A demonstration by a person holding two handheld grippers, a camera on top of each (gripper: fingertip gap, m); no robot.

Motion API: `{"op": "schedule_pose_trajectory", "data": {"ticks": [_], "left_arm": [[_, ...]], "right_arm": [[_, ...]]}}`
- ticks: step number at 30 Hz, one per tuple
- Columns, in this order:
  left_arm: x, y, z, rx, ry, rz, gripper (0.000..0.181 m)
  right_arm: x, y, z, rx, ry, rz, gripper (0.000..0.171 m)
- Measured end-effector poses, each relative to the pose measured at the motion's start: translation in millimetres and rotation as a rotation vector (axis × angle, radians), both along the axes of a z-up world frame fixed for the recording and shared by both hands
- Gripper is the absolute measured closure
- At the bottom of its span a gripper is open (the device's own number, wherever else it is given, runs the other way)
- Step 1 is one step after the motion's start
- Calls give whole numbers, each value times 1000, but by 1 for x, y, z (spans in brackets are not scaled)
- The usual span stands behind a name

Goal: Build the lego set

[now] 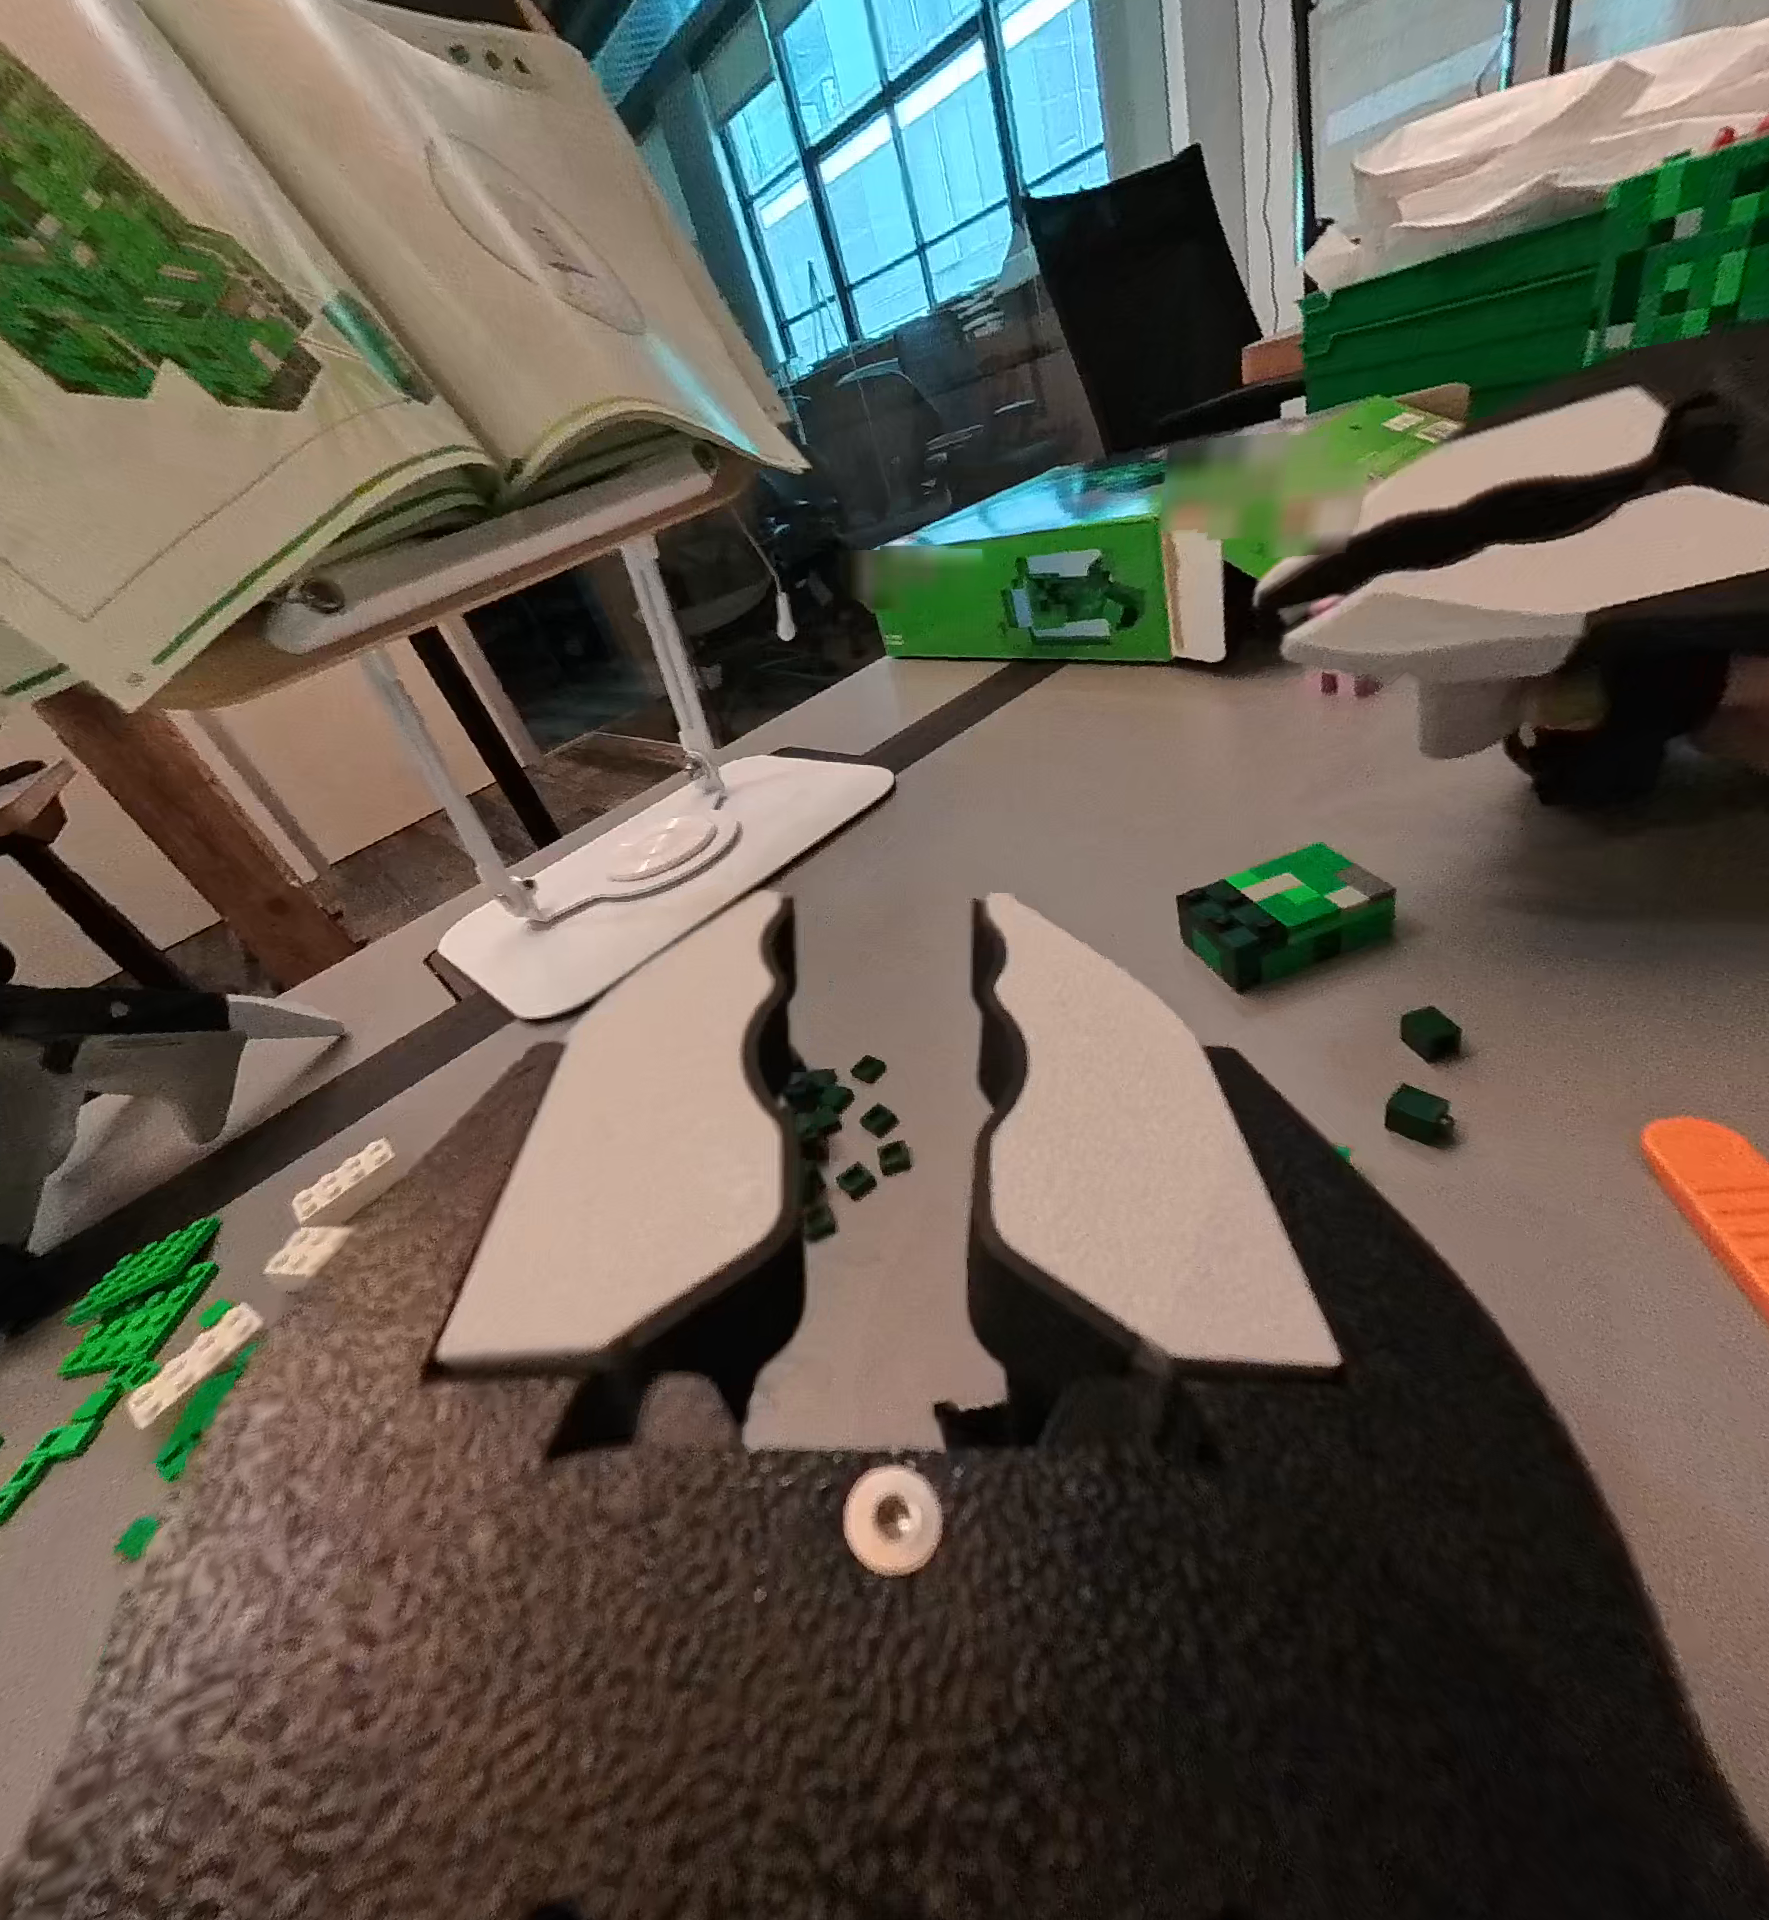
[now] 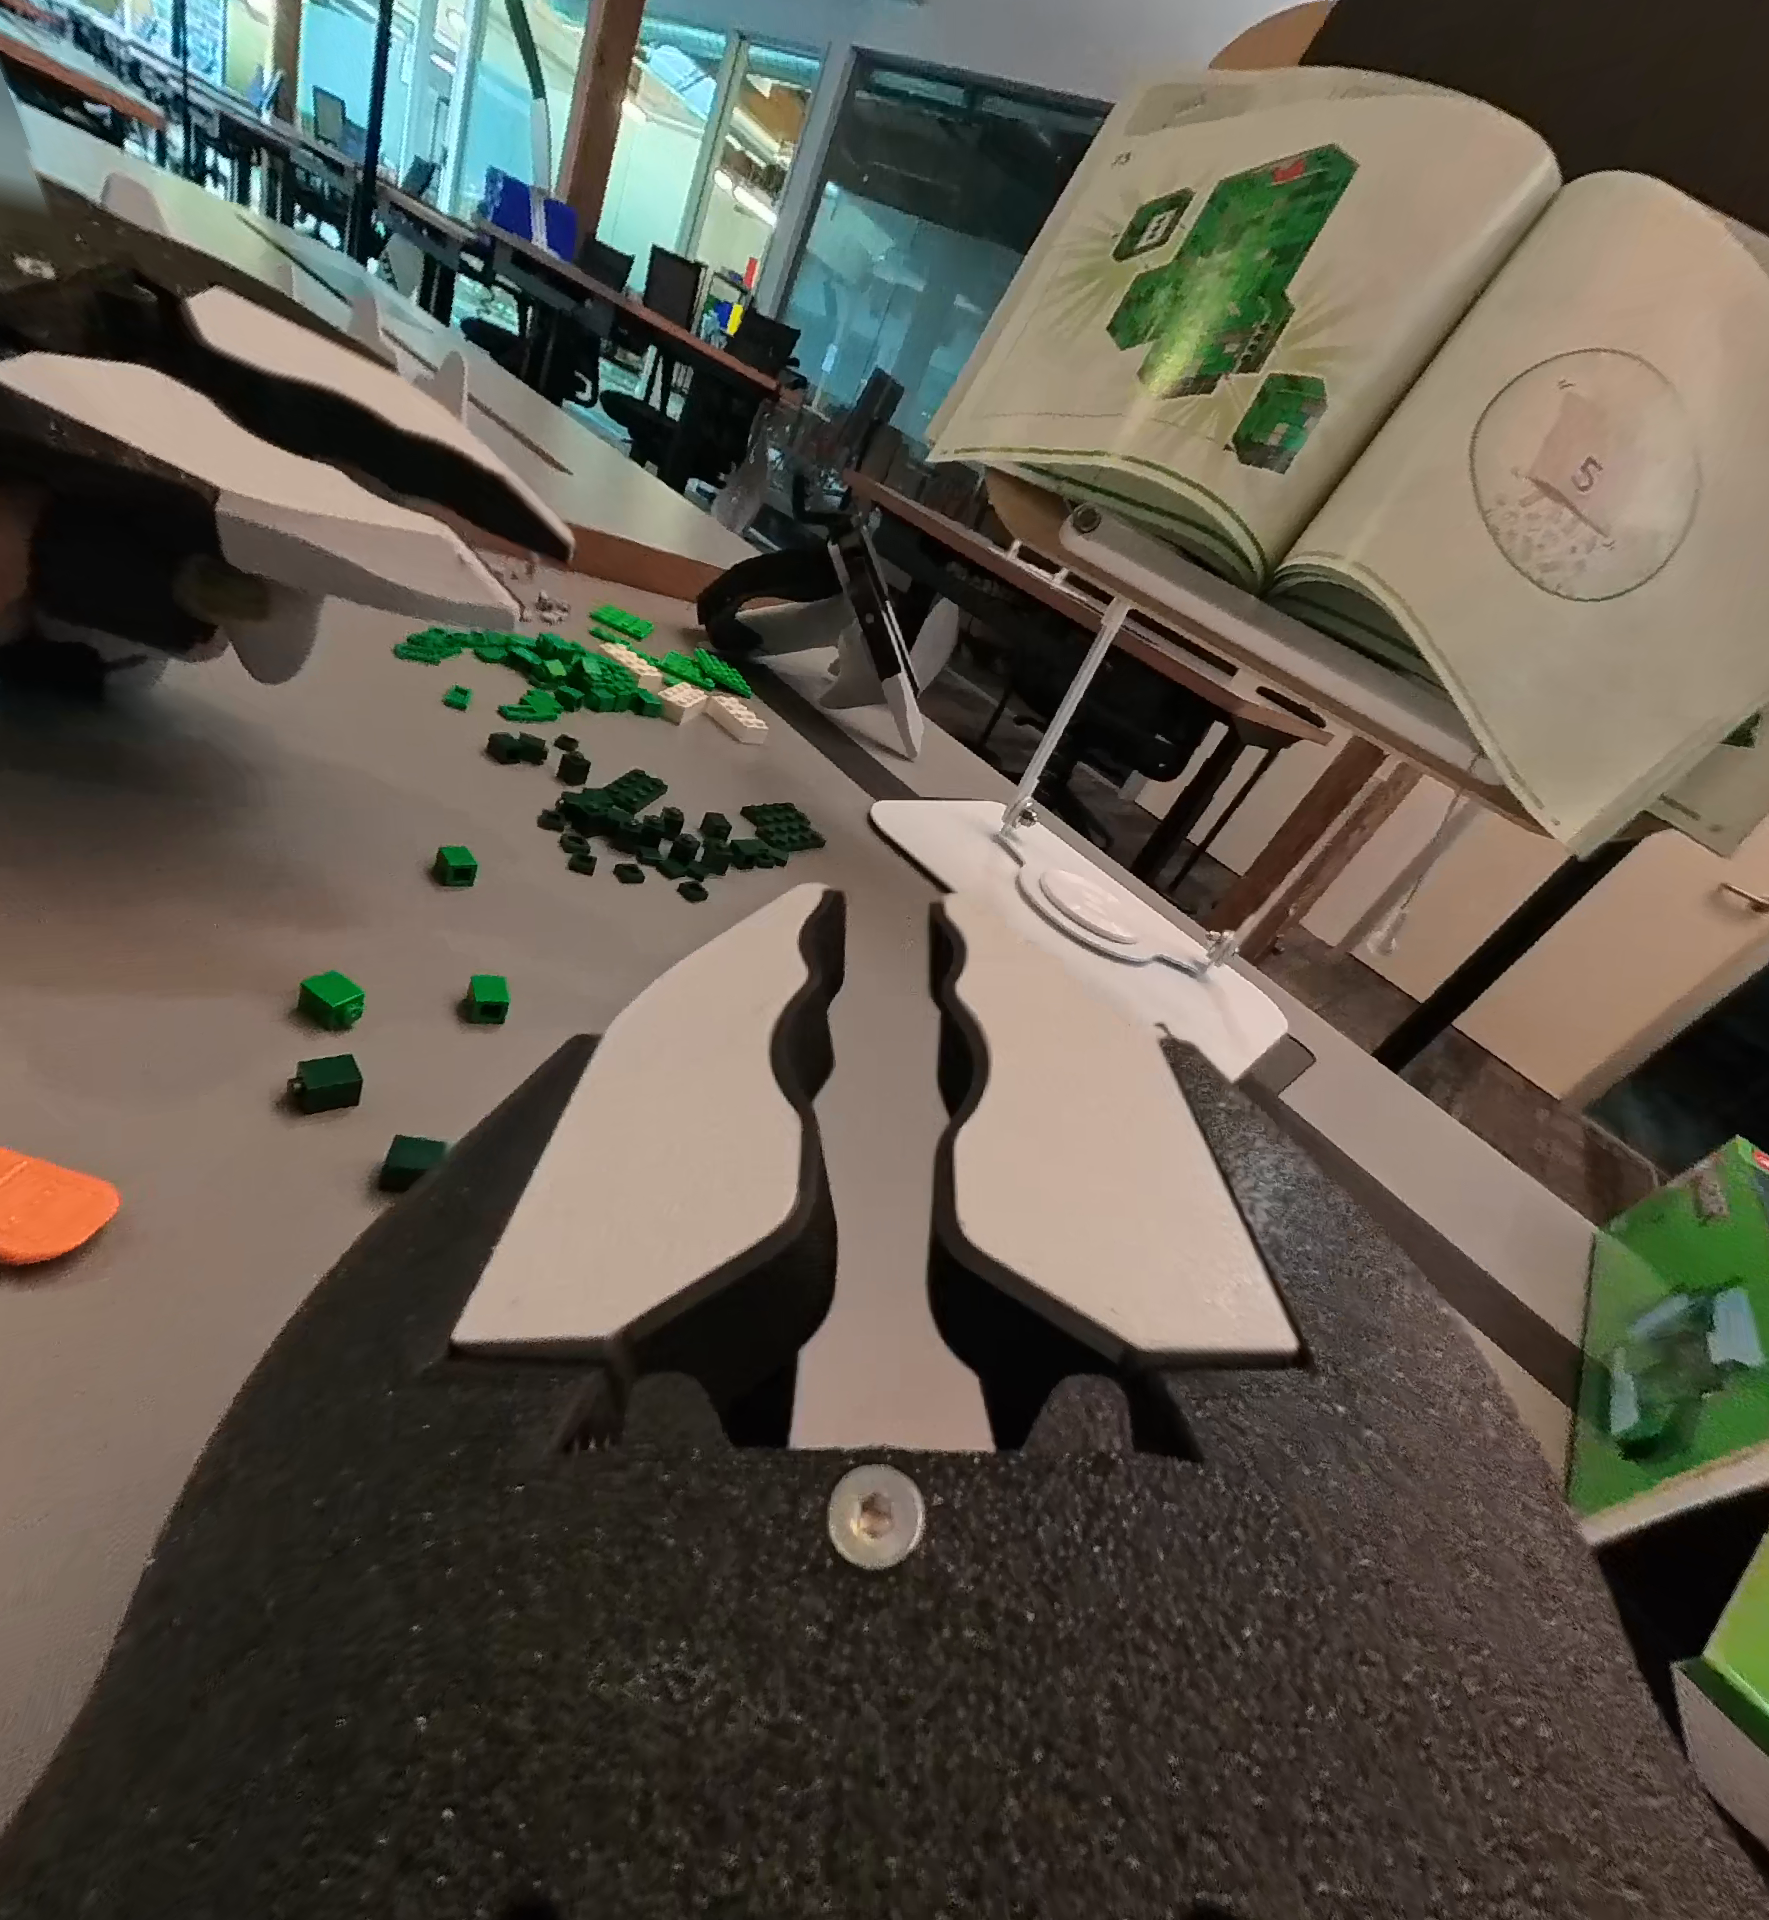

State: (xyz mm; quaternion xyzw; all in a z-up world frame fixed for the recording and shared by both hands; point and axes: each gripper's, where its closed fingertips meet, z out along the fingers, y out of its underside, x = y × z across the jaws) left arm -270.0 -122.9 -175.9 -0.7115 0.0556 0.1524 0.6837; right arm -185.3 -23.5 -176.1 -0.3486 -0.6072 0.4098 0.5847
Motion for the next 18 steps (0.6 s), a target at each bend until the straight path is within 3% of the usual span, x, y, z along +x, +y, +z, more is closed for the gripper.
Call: {"op": "schedule_pose_trajectory", "data": {"ticks": [3,7,14,18], "left_arm": [[-8,-3,6,47,-43,36,133],[-15,-8,13,110,-73,67,128],[-17,-5,15,119,-78,86,112],[-19,-4,17,143,-73,88,109]], "right_arm": [[1,3,5,-36,27,-4,141],[0,-4,9,-112,36,66,125],[-15,-7,2,-35,-18,45,123],[-64,-18,18,157,-75,36,127]]}}
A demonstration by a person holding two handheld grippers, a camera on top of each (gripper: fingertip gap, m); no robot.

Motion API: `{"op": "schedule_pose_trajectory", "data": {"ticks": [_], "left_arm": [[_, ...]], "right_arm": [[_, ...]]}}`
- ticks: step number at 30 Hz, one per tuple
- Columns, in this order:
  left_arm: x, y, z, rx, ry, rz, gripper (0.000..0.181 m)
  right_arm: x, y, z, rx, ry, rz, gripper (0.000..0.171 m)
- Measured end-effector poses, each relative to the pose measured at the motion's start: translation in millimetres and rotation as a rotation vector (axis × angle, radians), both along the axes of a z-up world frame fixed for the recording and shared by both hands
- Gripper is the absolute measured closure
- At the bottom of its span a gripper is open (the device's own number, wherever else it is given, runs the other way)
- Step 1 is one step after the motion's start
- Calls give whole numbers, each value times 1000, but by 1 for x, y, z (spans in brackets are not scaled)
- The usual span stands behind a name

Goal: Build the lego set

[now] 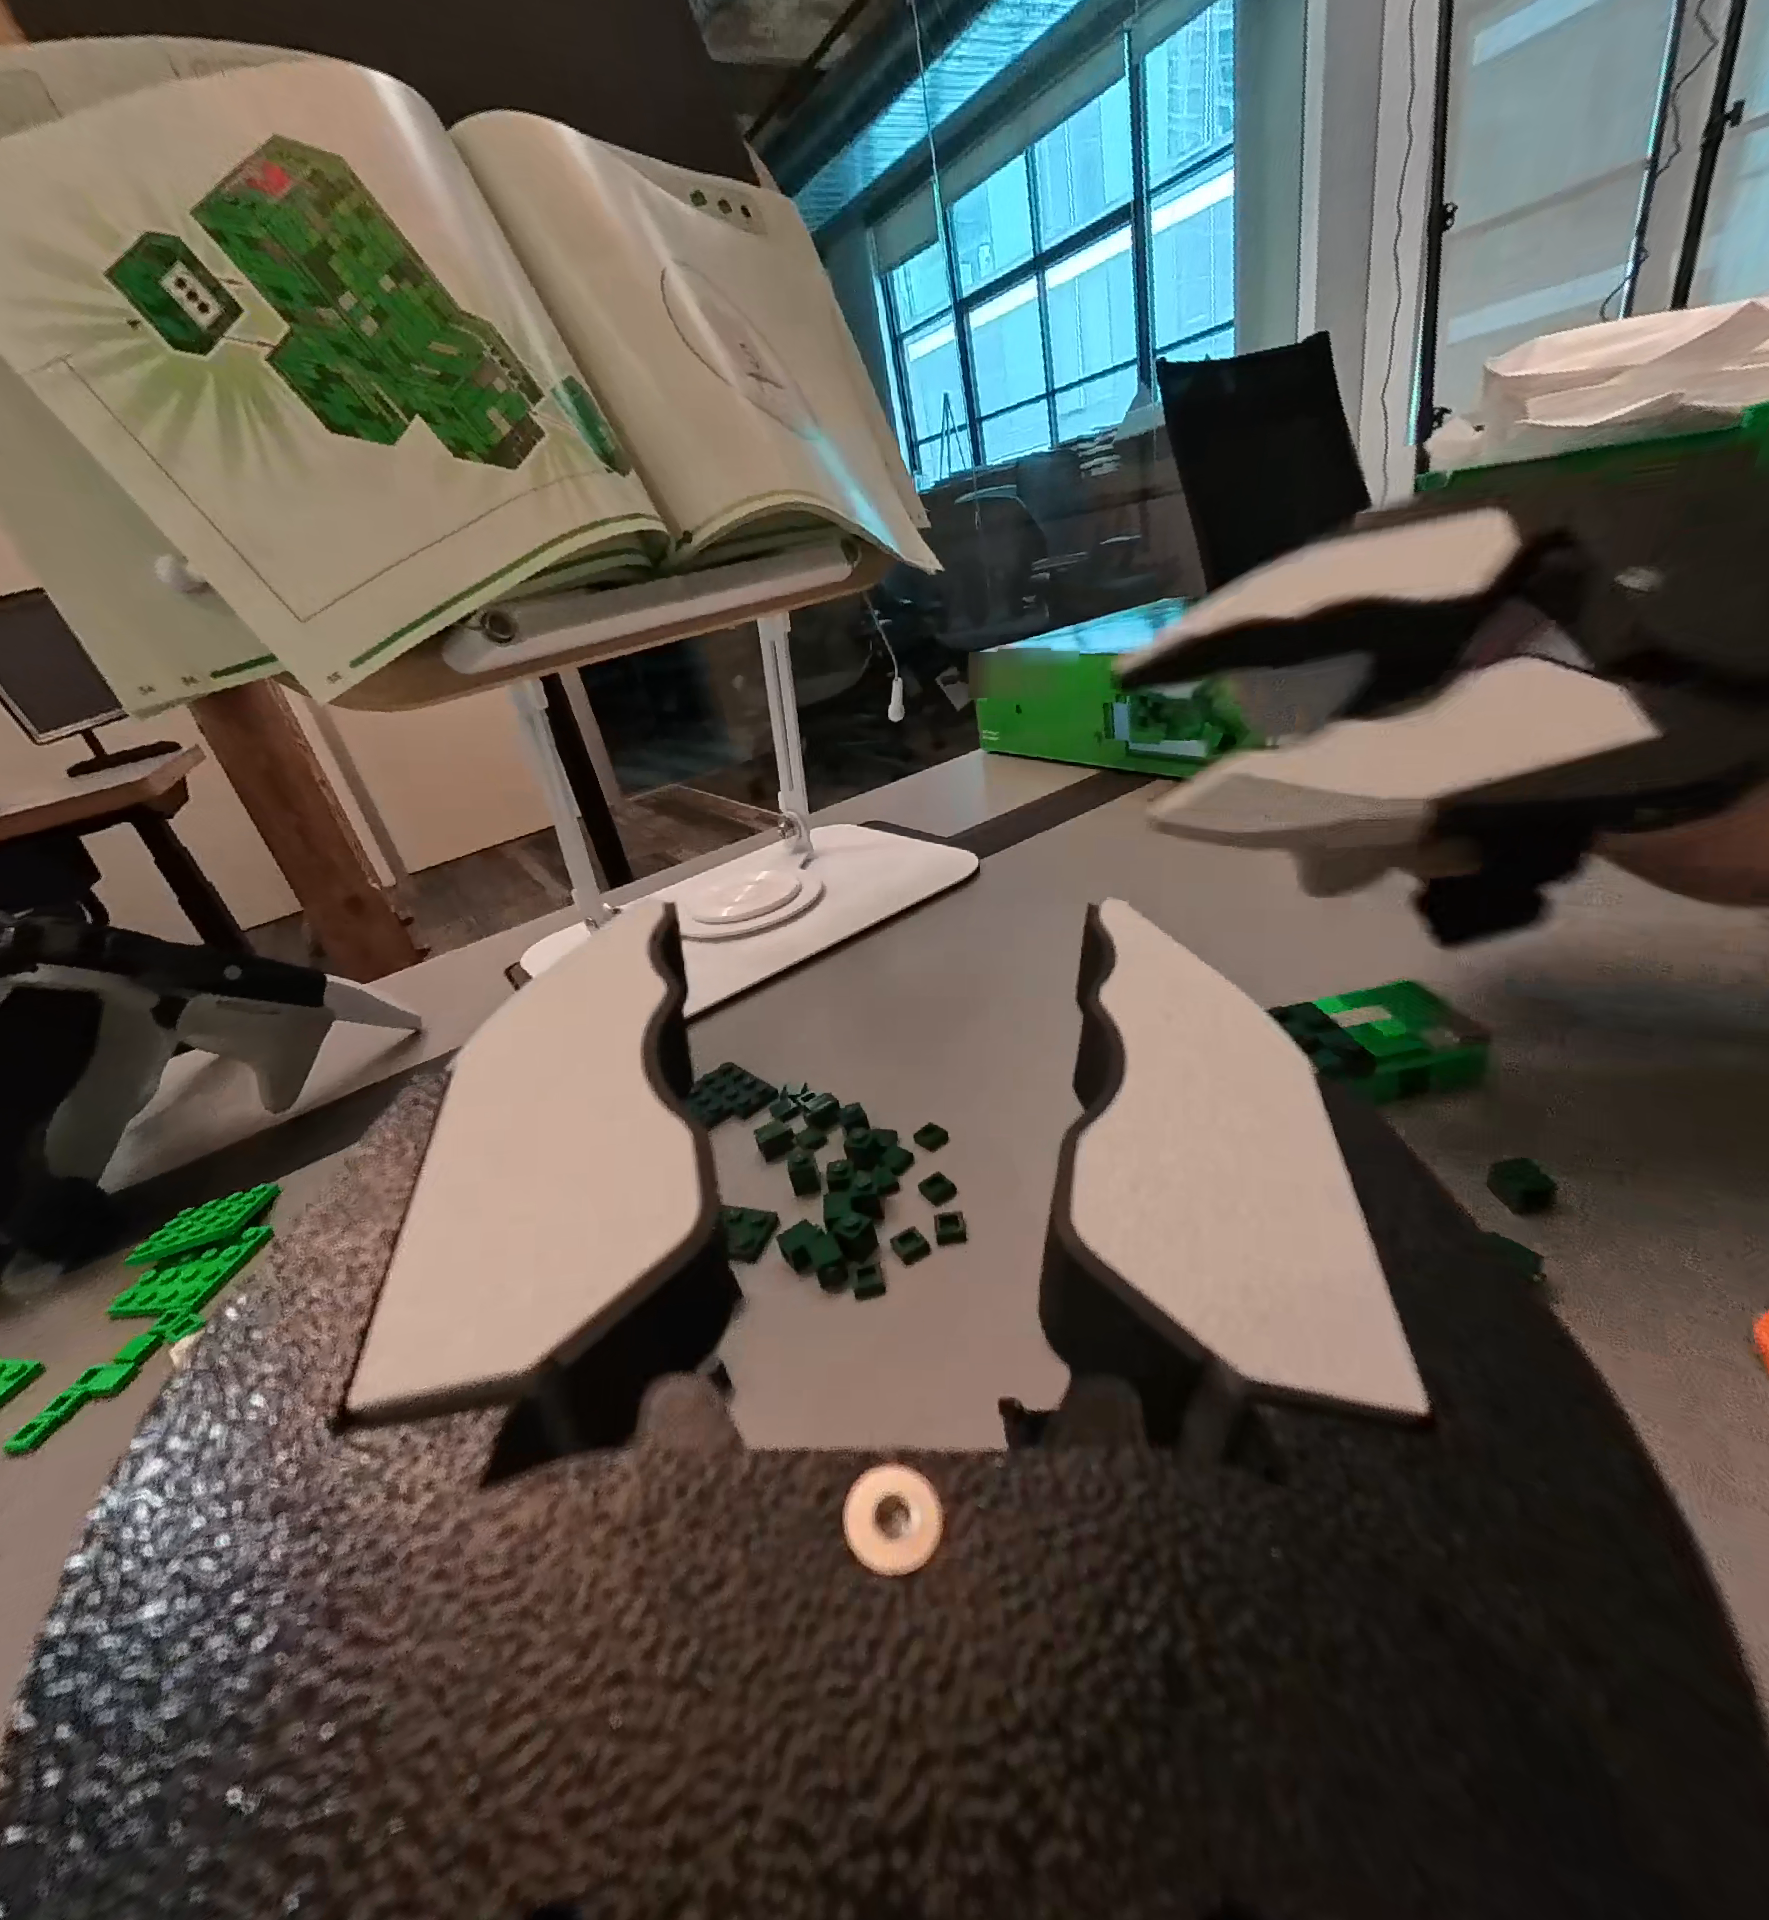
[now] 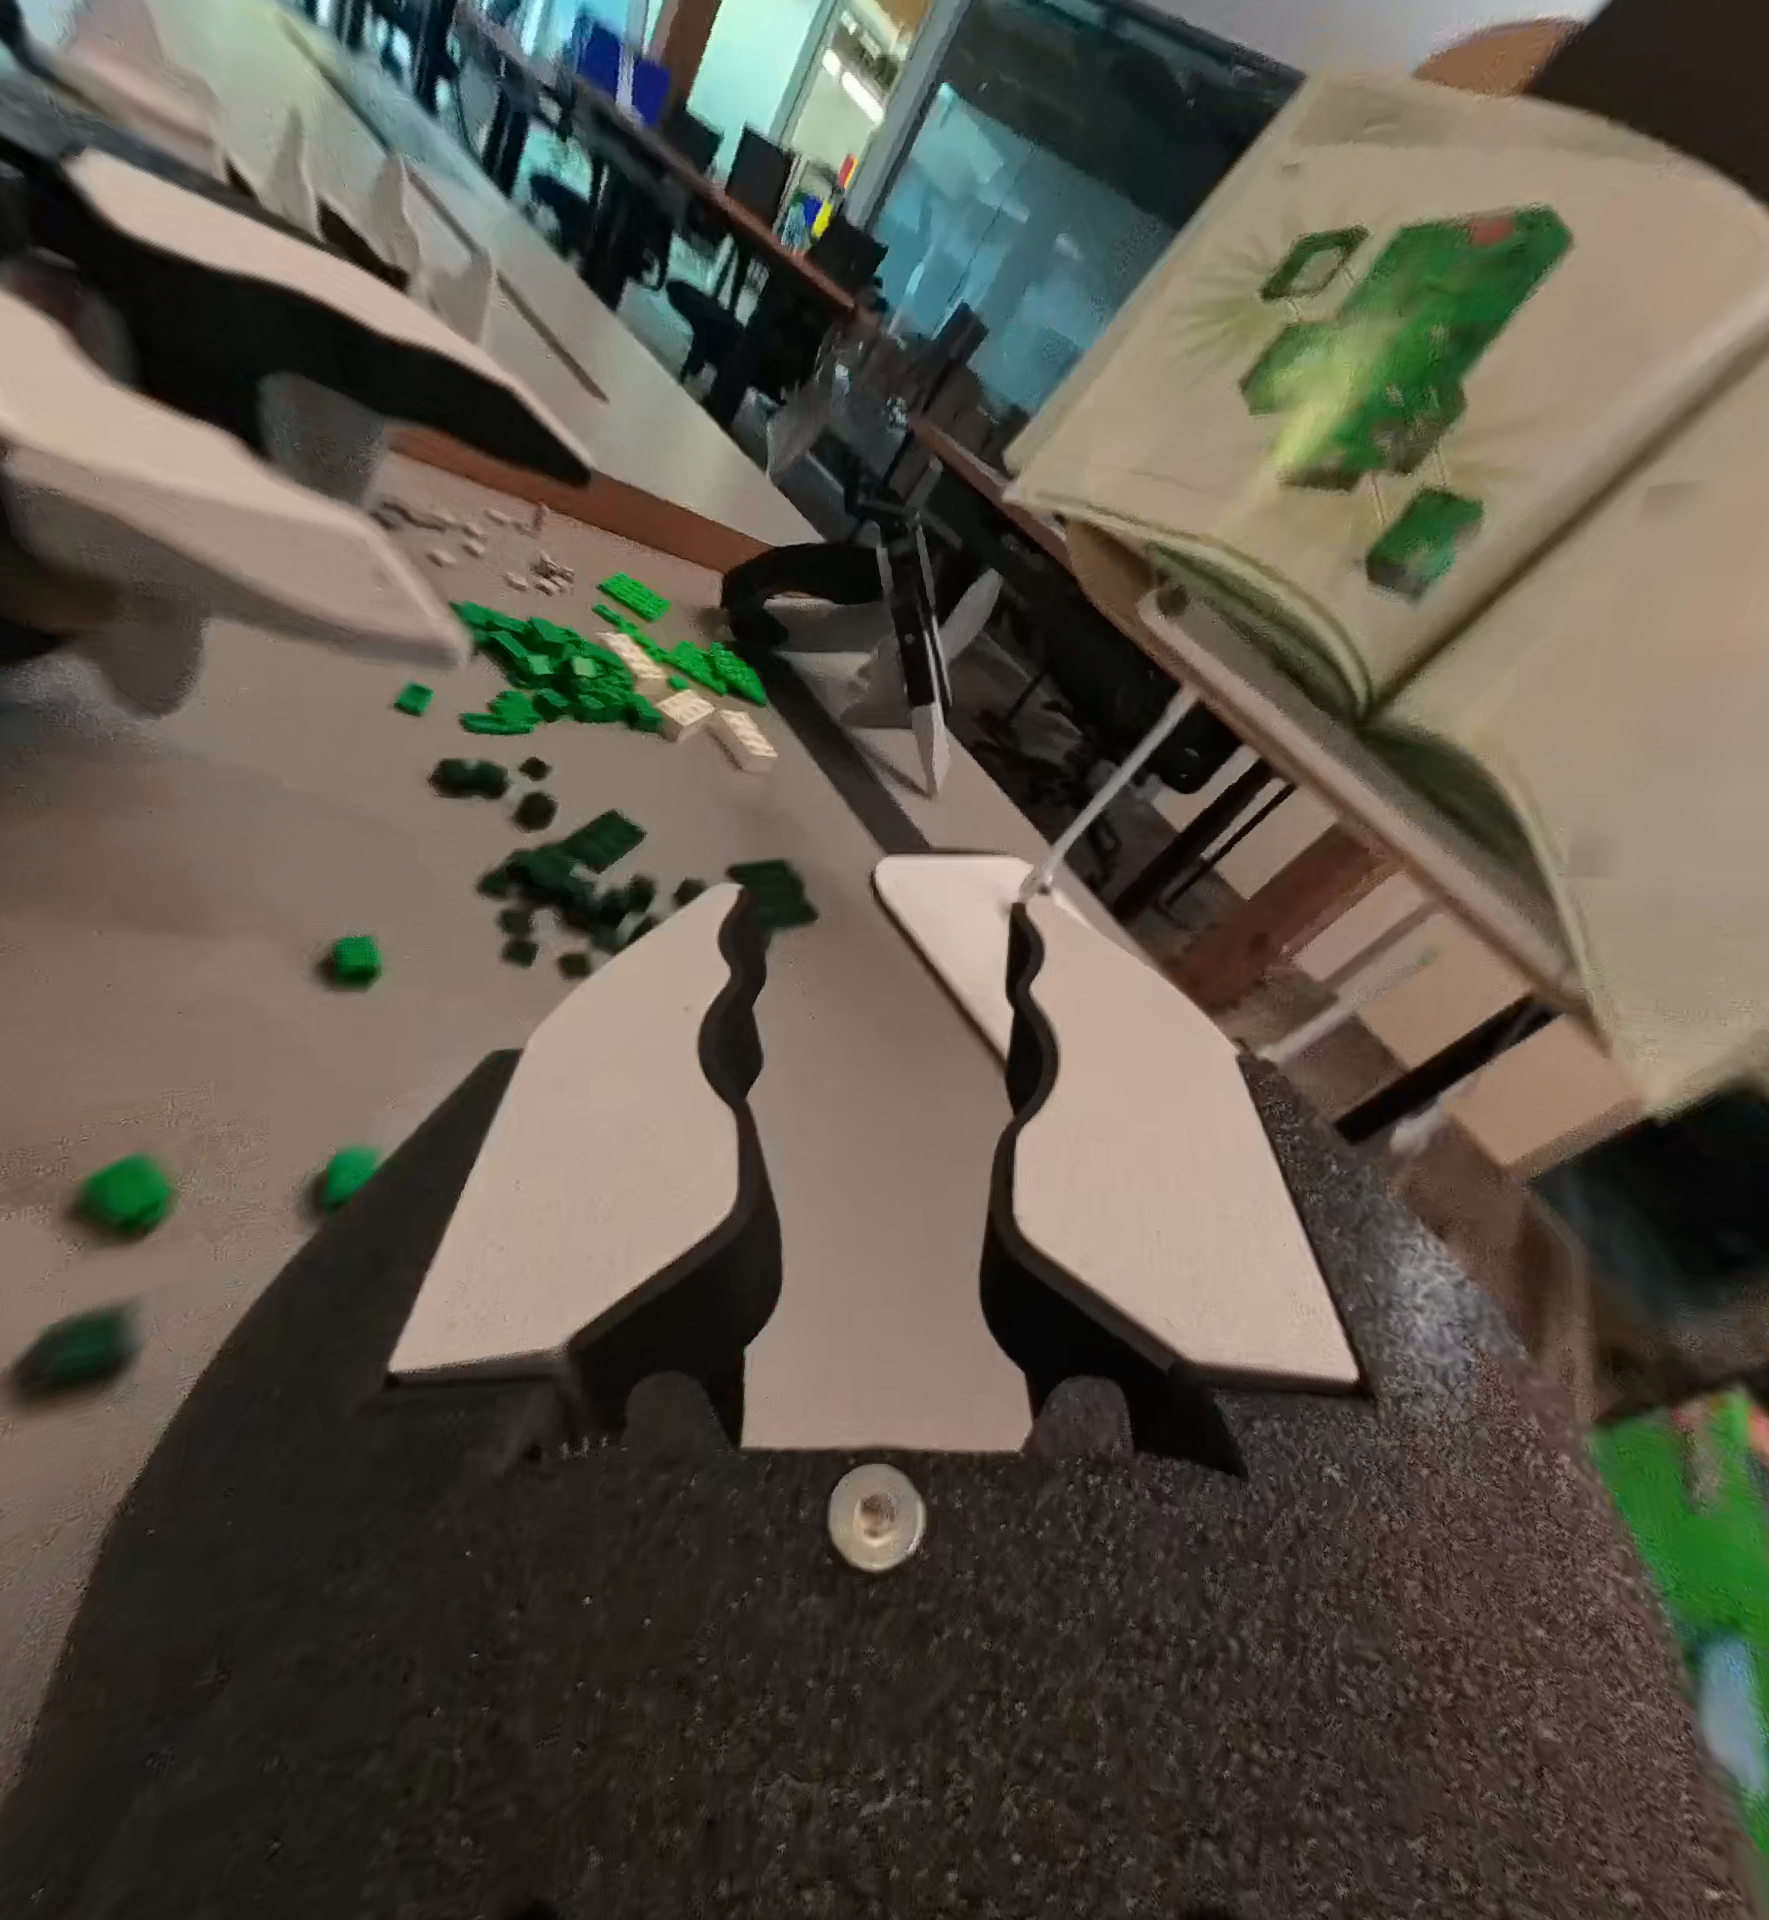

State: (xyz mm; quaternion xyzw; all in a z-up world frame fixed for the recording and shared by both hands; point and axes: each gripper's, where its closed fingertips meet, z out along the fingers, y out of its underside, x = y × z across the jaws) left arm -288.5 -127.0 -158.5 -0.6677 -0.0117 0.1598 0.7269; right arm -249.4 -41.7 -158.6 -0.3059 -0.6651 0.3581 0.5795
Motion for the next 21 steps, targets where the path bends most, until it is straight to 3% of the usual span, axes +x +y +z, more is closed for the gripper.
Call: {"op": "schedule_pose_trajectory", "data": {"ticks": [4,11,16,21], "left_arm": [[-6,-4,2,20,-20,14,109],[-21,-15,7,89,-109,36,110],[-21,-16,7,91,-114,36,111],[-19,-15,7,79,-99,32,112]], "right_arm": [[-73,-5,23,37,-51,-14,132],[-171,-3,40,-383,-67,-57,140],[-198,-18,34,-400,-58,-23,139],[-203,-20,50,-336,65,-44,133]]}}
